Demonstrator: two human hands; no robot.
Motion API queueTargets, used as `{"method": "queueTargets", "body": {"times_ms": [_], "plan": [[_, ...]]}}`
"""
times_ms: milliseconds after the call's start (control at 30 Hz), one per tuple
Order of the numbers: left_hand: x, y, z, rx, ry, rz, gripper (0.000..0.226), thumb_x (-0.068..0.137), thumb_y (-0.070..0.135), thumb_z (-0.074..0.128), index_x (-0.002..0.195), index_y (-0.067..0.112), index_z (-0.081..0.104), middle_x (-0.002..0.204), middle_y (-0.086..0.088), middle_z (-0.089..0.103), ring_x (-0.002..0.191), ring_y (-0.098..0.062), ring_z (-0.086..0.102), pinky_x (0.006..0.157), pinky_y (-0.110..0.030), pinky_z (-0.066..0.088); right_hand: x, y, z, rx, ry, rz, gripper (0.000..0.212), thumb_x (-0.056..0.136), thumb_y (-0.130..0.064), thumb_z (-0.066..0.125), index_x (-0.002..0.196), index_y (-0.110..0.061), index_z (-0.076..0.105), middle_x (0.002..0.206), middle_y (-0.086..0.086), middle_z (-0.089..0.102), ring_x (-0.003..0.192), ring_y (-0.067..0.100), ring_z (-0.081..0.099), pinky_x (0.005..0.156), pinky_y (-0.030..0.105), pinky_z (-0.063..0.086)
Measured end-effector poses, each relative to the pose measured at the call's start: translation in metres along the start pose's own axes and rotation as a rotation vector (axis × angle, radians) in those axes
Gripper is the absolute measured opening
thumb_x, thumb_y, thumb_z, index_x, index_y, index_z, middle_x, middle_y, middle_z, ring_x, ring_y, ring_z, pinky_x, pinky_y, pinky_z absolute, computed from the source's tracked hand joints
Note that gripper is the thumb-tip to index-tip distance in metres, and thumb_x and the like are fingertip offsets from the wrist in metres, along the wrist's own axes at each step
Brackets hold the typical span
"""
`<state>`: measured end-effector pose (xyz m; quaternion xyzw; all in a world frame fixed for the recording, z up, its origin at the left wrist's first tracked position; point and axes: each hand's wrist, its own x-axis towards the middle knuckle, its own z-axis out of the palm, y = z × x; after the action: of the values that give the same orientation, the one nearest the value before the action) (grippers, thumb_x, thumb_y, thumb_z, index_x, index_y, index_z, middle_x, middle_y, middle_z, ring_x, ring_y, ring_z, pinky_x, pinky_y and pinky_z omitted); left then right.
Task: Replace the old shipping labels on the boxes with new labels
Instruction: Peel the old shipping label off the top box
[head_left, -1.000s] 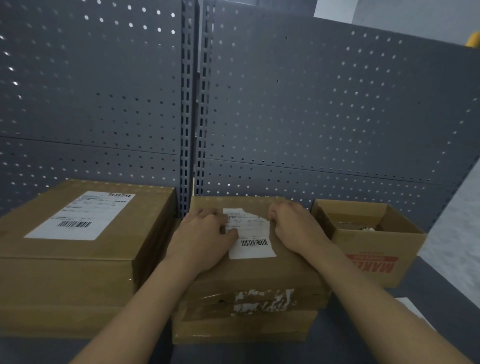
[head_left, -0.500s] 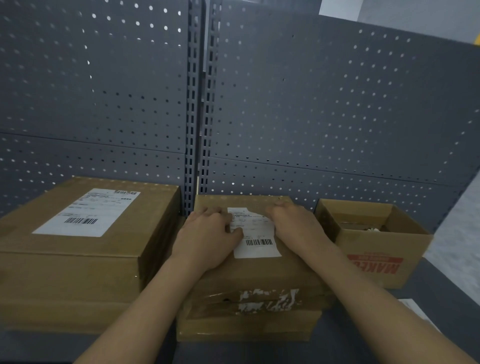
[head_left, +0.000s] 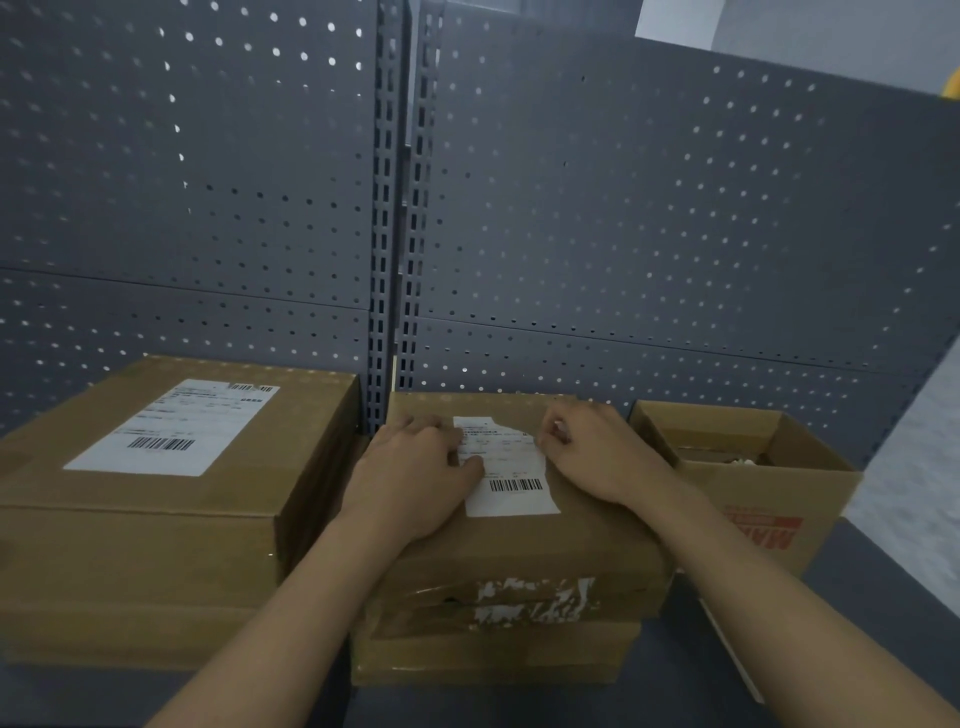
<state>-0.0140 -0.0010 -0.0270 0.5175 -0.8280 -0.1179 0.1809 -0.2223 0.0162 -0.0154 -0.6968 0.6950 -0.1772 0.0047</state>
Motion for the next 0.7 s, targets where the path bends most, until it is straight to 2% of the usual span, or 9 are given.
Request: {"method": "queueTargets", "body": {"times_ms": [67,167,333,433,500,567,633,700], "plan": [[0.0,0.0,0.0,0.003,-0.003,0.0,0.053,0.098,0.05,0.045,0.146,0.027,0.046,0.156,0.006,0.036,0.141,-0.019,0.032,0.114,-0.037,0.028,0.001,0.001,0.0,-0.029,-0.008,-0.014,0.015,0.098,-0.031,0.055,0.099,-0.02,0.065,0.108,-0.001,0.06,0.095,0.013,0.057,0.079,0.025,0.045],[0.0,0.0,-0.001,0.003,-0.007,0.003,0.053,0.098,0.049,0.045,0.146,0.026,0.046,0.156,0.005,0.036,0.141,-0.019,0.032,0.114,-0.036,0.027,0.003,-0.003,0.001,-0.026,0.01,-0.023,0.013,0.099,-0.026,0.055,0.093,-0.019,0.064,0.107,0.001,0.06,0.093,0.016,0.058,0.08,0.028,0.047],[0.0,0.001,-0.001,0.005,-0.007,0.0,0.051,0.098,0.049,0.045,0.143,0.026,0.05,0.154,0.005,0.038,0.138,-0.02,0.035,0.111,-0.035,0.03,0.005,-0.011,0.001,-0.182,-0.047,-0.018,0.014,0.102,-0.02,0.047,0.096,-0.014,0.058,0.104,0.005,0.054,0.088,0.019,0.054,0.075,0.033,0.045],[-0.001,0.001,-0.001,-0.005,-0.003,-0.002,0.049,0.098,0.048,0.045,0.141,0.026,0.052,0.154,0.006,0.039,0.137,-0.02,0.036,0.11,-0.035,0.031,0.004,-0.013,-0.002,-0.228,-0.085,-0.046,0.014,0.103,-0.018,0.042,0.095,-0.013,0.052,0.096,0.001,0.048,0.083,0.017,0.046,0.072,0.033,0.041],[0.0,0.001,-0.001,-0.004,0.001,0.001,0.05,0.098,0.048,0.045,0.143,0.026,0.051,0.155,0.006,0.038,0.138,-0.02,0.035,0.111,-0.035,0.03,0.002,-0.011,-0.003,-0.194,-0.096,-0.062,0.014,0.103,-0.018,0.04,0.097,-0.017,0.052,0.094,-0.002,0.048,0.082,0.015,0.046,0.071,0.032,0.038],[0.0,0.0,0.0,-0.003,0.004,0.001,0.051,0.098,0.048,0.045,0.143,0.026,0.05,0.154,0.006,0.038,0.137,-0.019,0.036,0.11,-0.034,0.031,-0.001,-0.006,-0.002,-0.058,-0.072,-0.053,0.016,0.104,-0.023,0.04,0.092,-0.025,0.05,0.093,-0.006,0.051,0.084,0.015,0.051,0.073,0.033,0.043],[0.0,0.0,-0.001,-0.007,0.002,-0.002,0.051,0.098,0.049,0.045,0.143,0.026,0.05,0.154,0.006,0.038,0.137,-0.019,0.036,0.11,-0.034,0.031,-0.005,-0.003,-0.001,0.116,-0.012,-0.044,0.02,0.104,-0.026,0.041,0.087,-0.031,0.048,0.092,-0.009,0.053,0.084,0.01,0.052,0.07,0.026,0.041],[0.0,0.0,-0.001,-0.009,-0.001,0.0,0.05,0.098,0.049,0.045,0.143,0.026,0.05,0.154,0.006,0.038,0.138,-0.02,0.035,0.11,-0.035,0.031,-0.009,0.0,-0.003,0.199,0.044,-0.023,0.015,0.104,-0.031,0.042,0.095,-0.029,0.054,0.096,-0.012,0.055,0.086,0.005,0.052,0.066,0.018,0.036]]}}
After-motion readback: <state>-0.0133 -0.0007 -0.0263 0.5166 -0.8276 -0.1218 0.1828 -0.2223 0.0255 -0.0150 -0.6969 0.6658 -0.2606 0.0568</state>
